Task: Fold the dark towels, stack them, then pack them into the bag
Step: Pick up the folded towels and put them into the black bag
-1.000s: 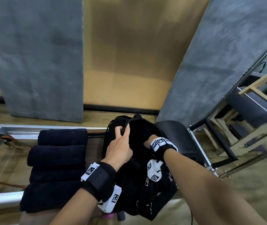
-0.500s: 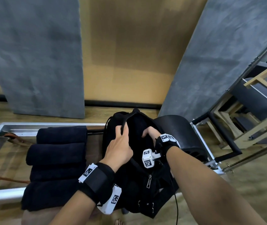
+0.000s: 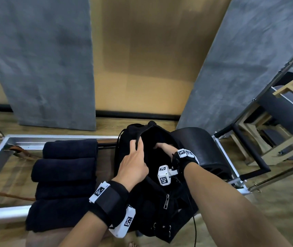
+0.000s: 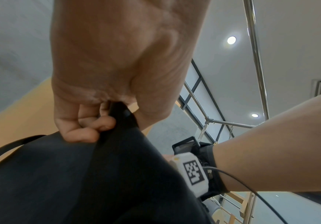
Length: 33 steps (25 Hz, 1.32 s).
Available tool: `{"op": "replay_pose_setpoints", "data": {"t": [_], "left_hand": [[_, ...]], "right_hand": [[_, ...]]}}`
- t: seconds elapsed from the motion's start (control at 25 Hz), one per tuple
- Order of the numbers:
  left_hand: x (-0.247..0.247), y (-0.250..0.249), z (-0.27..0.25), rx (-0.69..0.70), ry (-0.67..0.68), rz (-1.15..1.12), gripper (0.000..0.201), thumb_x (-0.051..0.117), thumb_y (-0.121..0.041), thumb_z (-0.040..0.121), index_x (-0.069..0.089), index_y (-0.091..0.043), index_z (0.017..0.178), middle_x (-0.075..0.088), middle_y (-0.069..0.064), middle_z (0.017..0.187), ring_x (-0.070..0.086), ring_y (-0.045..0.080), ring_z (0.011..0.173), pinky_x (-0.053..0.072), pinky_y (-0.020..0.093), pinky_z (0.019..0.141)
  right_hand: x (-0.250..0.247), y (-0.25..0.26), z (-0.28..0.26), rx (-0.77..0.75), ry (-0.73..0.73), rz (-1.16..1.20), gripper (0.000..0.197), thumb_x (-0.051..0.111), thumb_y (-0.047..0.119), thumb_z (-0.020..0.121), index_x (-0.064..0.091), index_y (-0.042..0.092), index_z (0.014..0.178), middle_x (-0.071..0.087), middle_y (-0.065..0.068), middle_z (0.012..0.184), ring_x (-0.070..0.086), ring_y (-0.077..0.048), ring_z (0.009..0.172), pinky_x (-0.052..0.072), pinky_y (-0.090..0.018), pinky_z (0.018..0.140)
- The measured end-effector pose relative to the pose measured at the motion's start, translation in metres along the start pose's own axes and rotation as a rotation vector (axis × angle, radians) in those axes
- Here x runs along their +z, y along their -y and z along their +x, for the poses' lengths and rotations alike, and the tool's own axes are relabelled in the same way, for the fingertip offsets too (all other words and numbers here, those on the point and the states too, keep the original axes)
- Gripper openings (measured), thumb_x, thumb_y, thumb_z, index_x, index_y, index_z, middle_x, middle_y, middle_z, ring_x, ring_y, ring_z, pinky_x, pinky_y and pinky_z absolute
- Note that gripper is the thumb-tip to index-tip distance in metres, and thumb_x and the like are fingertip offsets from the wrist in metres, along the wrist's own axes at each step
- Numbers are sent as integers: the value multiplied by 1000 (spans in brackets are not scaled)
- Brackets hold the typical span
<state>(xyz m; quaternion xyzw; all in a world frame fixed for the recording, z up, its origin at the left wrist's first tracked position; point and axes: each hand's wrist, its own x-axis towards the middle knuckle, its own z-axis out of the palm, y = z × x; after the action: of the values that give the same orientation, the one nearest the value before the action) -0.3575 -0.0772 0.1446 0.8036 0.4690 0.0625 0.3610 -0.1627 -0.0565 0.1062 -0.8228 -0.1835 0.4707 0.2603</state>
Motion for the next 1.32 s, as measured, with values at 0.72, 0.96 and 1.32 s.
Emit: {"op": "replay_pose_setpoints", "data": {"t": [0.72,0.96,1.32], "left_hand": [[-2,0,-3,-42,-9,34,97,51,1,93,-5,-23,168,15,1,158,63,34,82,53,46,73],[-2,1,-3,-24,4,49,101,52,4,89,-4,-25,168,14,1,160,62,33,78,50,45,68],[2,8,0,5,-13,72,102,54,4,90,-4,-26,167,11,2,164,54,22,65,35,32,53]], "right_hand": [[-7,-3,12,45,-137,289,40,43,9,108,49,-11,142,51,-21,142,49,-28,133,37,-37,113],[4,-11,24,-37,-242,68,57,50,22,104,34,11,158,43,-24,152,50,-42,135,45,-46,111],[25,2,17,-18,-207,268,73,38,45,111,3,11,166,10,-16,172,18,-36,158,20,-41,125]]}}
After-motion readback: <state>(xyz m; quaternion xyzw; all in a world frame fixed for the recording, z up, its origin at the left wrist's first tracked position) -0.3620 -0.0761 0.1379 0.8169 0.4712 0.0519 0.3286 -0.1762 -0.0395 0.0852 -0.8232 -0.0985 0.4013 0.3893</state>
